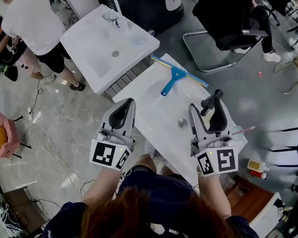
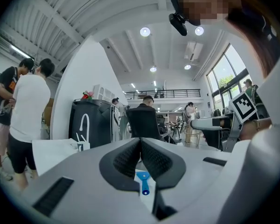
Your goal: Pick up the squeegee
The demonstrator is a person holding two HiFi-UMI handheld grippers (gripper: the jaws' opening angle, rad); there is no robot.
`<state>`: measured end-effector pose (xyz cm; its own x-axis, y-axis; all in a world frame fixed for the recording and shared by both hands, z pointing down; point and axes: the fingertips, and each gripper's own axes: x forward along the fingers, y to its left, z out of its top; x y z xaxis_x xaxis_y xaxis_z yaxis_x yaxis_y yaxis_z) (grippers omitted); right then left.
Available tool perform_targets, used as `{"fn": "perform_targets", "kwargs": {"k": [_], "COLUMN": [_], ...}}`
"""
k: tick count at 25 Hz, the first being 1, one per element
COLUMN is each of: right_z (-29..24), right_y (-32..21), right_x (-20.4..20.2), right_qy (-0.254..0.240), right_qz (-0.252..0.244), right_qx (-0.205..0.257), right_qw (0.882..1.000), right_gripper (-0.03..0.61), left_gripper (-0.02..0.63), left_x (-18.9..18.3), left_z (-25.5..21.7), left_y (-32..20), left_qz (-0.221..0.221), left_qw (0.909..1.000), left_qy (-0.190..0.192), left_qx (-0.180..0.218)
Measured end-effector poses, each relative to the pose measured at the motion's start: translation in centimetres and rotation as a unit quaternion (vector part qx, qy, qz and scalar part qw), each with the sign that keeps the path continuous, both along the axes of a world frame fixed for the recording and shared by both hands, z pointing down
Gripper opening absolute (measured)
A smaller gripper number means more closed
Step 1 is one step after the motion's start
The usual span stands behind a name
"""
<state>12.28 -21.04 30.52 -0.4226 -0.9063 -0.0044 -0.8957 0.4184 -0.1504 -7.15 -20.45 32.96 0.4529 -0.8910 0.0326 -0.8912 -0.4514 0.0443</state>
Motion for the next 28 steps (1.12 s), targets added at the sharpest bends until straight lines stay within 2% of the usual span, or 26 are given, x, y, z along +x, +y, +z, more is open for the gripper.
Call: {"fn": "perform_targets", "kwargs": {"k": [7, 11, 14, 19, 24, 28], "right_z": [4.1, 7.9, 11.2, 16.9, 21.6, 25.0], "right_y": [-6.1, -9.8, -12.2, -14.8, -17.7, -19.0], "right_x": [-3.7, -4.4, -4.3, -4.4, -4.3, -4.9], "right_qy": [0.01, 0.014, 0.034, 0.04, 0.045, 0.05], "right_qz": [0.008, 0.034, 0.06, 0.08, 0.129, 0.139], "right_qx": [-0.043, -0.077, -0.097, -0.155, -0.201, -0.233], "right_qw": [0.999, 0.996, 0.993, 0.984, 0.97, 0.961], "right_gripper": [0.328, 0.325, 0.321, 0.321, 0.318, 0.318], "left_gripper": [0.02, 0.02, 0.02, 0.02, 0.02, 0.02], "left_x": [-1.7, -2.0, -2.1, -2.2, -2.5, -2.8], "left_z": [1.3, 2.8, 3.7, 5.4, 7.1, 8.4], "left_y": [-5.3, -7.6, -8.7, -10.0, -11.4, -12.0], "left_qz": [0.018, 0.023, 0.027, 0.03, 0.032, 0.033], "left_qw": [0.9998, 0.9995, 0.9991, 0.998, 0.9965, 0.9954], "left_qy": [0.002, 0.003, 0.0, -0.007, -0.001, -0.008], "left_qx": [-0.009, -0.023, -0.034, -0.055, -0.077, -0.09]}}
